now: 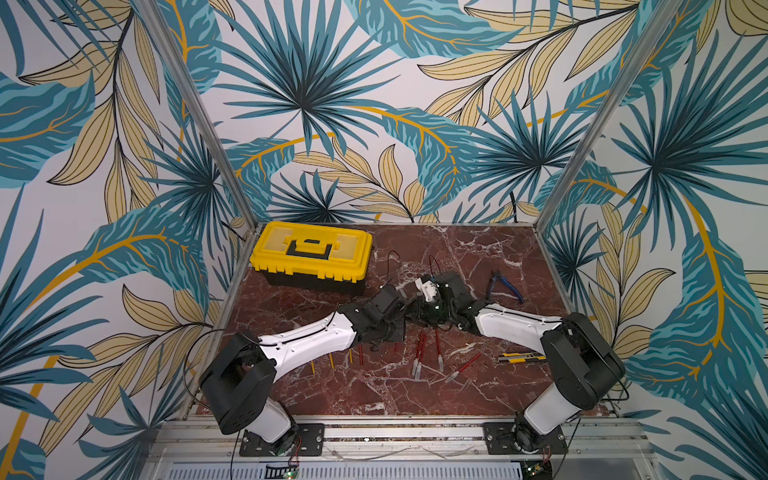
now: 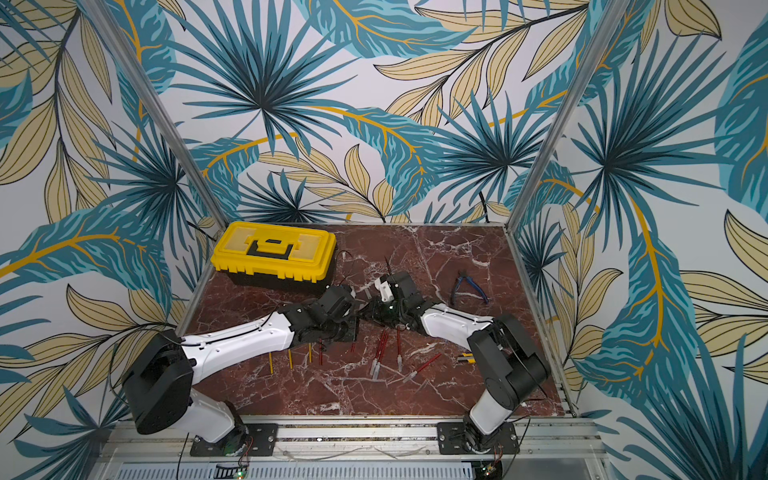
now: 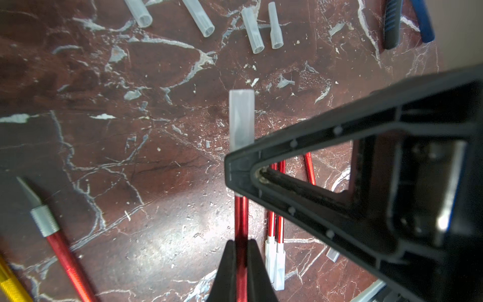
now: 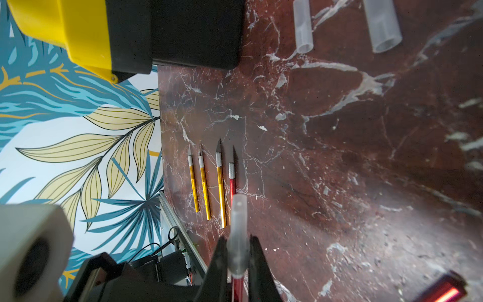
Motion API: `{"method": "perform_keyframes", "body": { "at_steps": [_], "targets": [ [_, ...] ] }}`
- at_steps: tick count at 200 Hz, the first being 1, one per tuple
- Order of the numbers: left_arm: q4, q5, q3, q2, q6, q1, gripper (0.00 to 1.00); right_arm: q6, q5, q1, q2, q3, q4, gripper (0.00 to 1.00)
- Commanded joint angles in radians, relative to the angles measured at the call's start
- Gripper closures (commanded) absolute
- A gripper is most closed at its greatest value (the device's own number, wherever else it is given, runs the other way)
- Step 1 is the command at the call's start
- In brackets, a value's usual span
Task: Remove protective caps from carving knives
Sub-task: Pick up the carving knife from the center of the board.
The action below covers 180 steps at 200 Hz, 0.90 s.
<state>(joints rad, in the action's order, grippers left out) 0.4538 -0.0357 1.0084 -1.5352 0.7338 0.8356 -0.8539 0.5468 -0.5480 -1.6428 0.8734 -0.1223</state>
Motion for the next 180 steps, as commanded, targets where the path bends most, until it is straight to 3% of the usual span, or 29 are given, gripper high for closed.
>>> {"method": "perform_keyframes", "body": {
  "at_steps": [1,39,67,103,110,145,166,180],
  "targets": [
    [0.018,-0.007,-0.005,0.018,0.004,0.004,1.0,0.004,0.0,-0.003,-0.009,0.015,-0.021,0.96],
    [0.024,-0.007,-0.017,0.02,0.004,0.003,1.0,-0.008,0.002,0.0,-0.021,0.024,-0.03,1.0],
    [0.029,0.007,-0.021,0.02,0.007,0.004,0.59,-0.043,0.025,-0.001,-0.023,0.018,-0.073,1.0],
    [0.029,0.013,-0.011,0.008,0.002,0.003,0.52,-0.051,0.03,-0.002,-0.013,0.012,-0.078,1.0],
    [0.029,0.014,-0.01,0.006,0.002,0.003,0.55,-0.05,0.03,-0.002,-0.011,0.01,-0.079,1.0],
    [0.029,0.016,-0.004,0.0,0.004,0.003,0.87,-0.056,0.034,-0.002,-0.003,-0.006,-0.089,1.0],
    [0.029,0.011,-0.001,-0.003,0.005,0.003,1.0,-0.053,0.033,-0.003,0.0,-0.01,-0.085,1.0],
    [0.029,0.006,-0.002,-0.003,0.007,0.003,1.0,-0.046,0.025,-0.002,-0.001,-0.008,-0.076,1.0]
  ]
}}
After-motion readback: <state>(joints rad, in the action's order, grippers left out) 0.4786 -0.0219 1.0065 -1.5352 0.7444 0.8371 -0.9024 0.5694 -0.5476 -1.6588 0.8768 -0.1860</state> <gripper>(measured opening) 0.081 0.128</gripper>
